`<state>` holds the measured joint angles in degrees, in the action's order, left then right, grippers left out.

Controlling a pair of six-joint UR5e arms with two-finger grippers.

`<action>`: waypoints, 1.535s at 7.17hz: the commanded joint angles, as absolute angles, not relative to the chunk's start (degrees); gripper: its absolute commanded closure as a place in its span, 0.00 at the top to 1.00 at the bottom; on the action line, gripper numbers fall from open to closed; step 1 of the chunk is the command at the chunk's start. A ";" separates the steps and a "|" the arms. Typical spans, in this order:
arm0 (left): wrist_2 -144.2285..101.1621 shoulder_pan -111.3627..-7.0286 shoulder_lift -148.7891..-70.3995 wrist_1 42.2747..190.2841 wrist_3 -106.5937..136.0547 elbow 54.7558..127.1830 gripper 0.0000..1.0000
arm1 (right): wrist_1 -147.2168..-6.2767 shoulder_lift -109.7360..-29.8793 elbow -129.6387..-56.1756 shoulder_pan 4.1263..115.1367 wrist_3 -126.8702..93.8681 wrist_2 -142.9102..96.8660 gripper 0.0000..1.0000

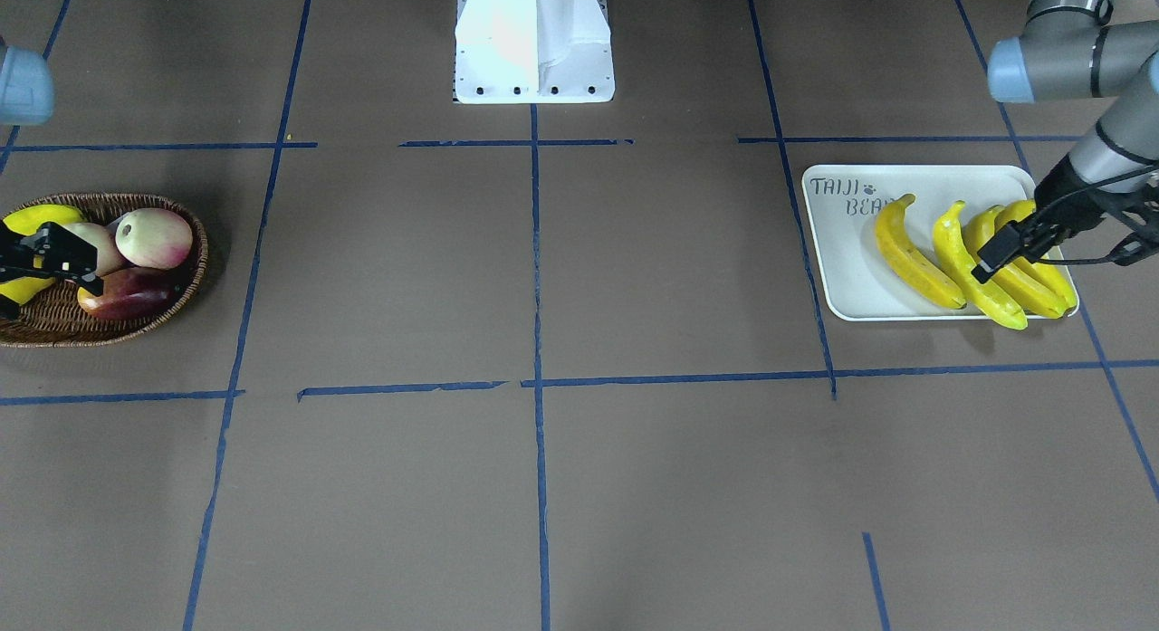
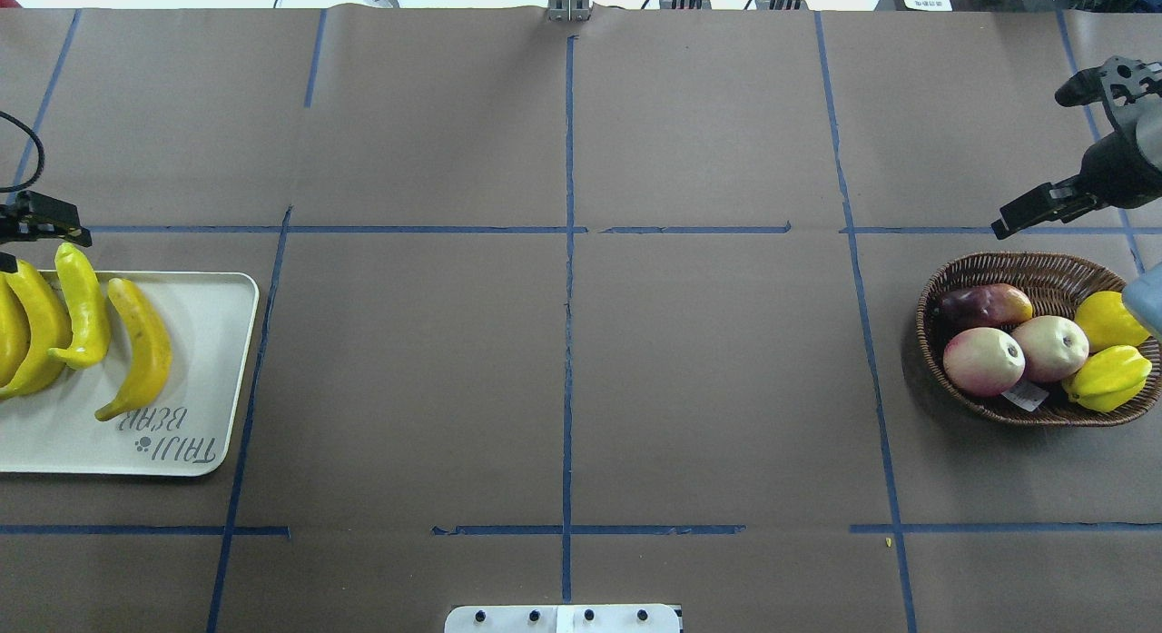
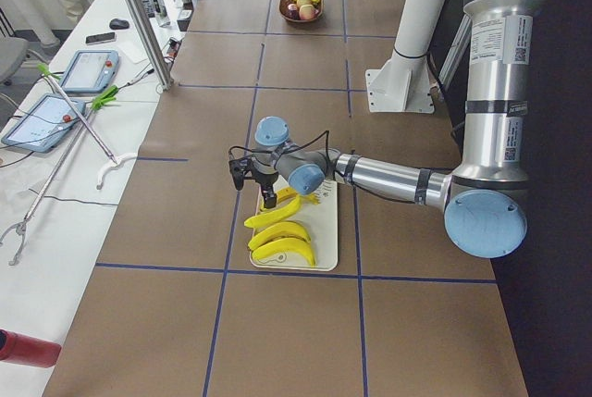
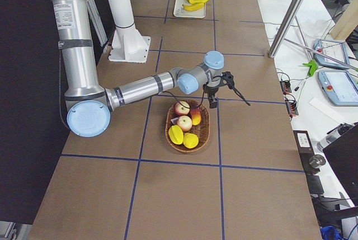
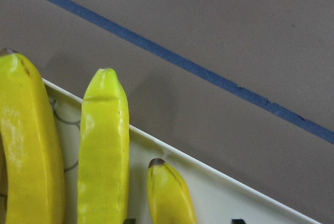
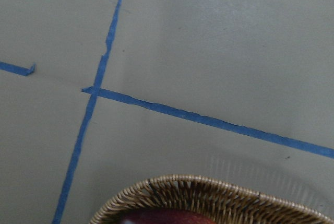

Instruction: Transfer all bananas from basket to plate

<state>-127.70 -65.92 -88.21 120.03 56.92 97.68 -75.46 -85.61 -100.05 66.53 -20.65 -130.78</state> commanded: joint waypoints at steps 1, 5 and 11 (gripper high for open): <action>-130.25 -73.97 -87.01 109.23 28.97 97.99 1.00 | -75.67 -88.84 -99.41 70.65 -11.90 -130.78 0.99; -130.60 -85.32 -86.58 86.77 -8.77 97.56 1.00 | -89.44 -89.12 -99.67 81.09 8.48 -130.96 0.99; -130.78 -89.12 -86.40 85.96 -8.70 98.08 1.00 | -95.01 -97.82 -99.49 89.12 8.18 -131.57 0.99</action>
